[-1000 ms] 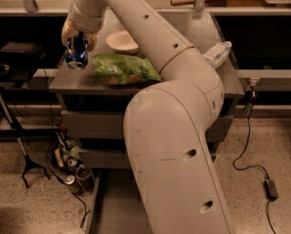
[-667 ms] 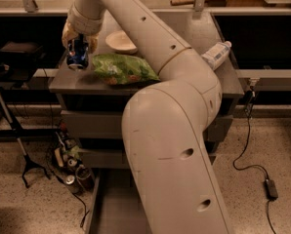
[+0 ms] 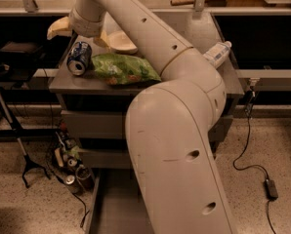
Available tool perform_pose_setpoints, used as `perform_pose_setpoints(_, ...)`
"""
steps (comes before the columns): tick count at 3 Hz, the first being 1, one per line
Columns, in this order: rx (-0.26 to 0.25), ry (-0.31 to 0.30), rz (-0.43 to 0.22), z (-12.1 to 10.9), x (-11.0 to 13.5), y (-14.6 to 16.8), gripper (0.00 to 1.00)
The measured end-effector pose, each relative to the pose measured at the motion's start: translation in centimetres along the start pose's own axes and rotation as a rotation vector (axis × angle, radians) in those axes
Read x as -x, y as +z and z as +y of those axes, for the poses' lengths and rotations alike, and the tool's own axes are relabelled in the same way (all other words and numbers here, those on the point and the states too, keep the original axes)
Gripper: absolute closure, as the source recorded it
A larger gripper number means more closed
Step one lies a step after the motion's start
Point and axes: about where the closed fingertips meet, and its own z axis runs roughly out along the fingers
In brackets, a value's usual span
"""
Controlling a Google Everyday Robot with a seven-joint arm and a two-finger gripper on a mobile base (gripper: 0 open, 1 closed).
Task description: Pick pepsi can from bottom drawer and place on counter
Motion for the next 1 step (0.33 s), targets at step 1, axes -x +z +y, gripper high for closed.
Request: perform_pose_setpoints(1, 0.000, 0.000, 0.000, 0.00, 0.00, 0.00, 0.00)
